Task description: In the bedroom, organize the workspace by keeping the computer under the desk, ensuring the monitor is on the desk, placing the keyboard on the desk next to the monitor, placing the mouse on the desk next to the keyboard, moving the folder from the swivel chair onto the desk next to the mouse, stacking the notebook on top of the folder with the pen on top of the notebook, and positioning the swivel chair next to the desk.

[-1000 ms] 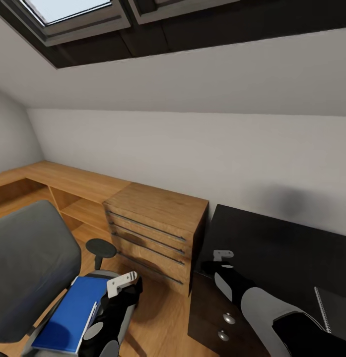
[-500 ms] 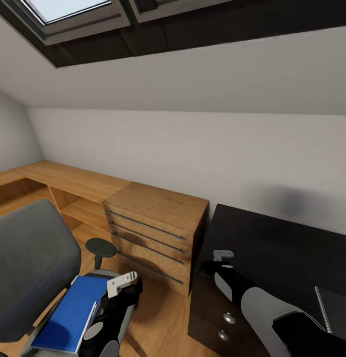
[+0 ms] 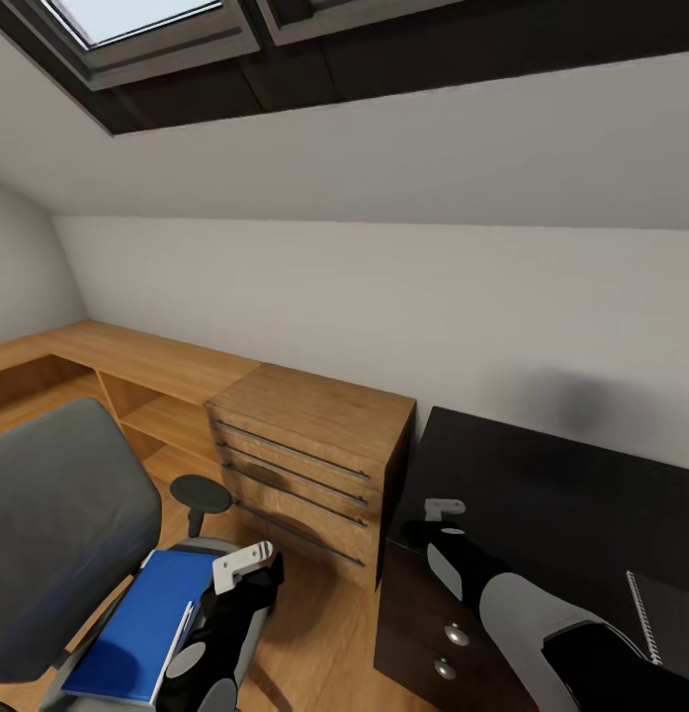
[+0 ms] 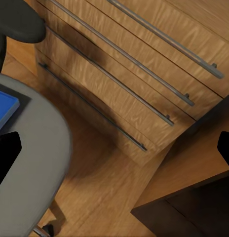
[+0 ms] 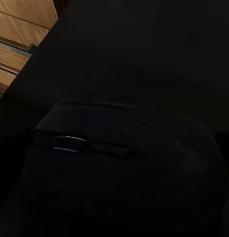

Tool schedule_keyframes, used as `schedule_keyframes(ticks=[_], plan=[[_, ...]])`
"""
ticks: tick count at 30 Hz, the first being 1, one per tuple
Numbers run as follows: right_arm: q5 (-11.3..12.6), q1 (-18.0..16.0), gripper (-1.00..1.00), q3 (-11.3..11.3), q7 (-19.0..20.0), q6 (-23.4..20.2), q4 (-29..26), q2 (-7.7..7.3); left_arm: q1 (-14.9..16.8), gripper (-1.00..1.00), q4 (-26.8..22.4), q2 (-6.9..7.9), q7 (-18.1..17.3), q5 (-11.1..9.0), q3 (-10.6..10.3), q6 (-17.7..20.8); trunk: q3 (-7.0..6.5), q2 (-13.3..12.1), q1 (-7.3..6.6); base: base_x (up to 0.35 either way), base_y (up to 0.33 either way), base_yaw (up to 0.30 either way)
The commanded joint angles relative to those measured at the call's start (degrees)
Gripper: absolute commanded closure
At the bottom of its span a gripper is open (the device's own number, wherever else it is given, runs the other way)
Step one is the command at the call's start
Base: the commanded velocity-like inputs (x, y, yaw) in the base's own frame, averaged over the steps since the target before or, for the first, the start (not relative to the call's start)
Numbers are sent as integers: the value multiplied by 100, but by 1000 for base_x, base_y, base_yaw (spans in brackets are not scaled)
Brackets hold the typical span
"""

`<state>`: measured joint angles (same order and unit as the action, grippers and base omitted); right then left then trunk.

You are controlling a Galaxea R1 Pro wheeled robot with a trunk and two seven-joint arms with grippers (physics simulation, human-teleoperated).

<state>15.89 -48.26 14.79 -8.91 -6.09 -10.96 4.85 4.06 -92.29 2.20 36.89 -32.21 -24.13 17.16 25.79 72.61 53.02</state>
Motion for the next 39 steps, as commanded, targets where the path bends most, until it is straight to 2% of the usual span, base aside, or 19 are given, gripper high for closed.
schedule_keyframes(ticks=[1,21,29,36,37,39], plan=[[52,-1,100,49,-35,-33,-12,-2,7,-100,-9,7,46,-31,-13,16,6,4,0,0,0,0],[46,0,100,59,-32,-33,-27,-11,2,-100,-8,9,46,-34,-13,16,6,4,0,0,0,0],[46,1,100,53,-32,-33,-46,-18,-1,-100,-9,9,46,-31,-21,16,-137,-317,-176,0,0,0],[71,-3,100,38,-34,-36,-230,-121,-1,-100,-1,9,46,-31,-22,16,-263,-598,-329,0,0,0],[105,-2,100,31,-38,-39,-342,-138,-1,-100,0,9,46,-31,-22,16,-281,-638,-351,0,0,0],[384,2,100,20,-50,-262,-655,-251,-1,-100,0,9,46,-33,-22,20,-317,-718,-395,-35,0,0]])
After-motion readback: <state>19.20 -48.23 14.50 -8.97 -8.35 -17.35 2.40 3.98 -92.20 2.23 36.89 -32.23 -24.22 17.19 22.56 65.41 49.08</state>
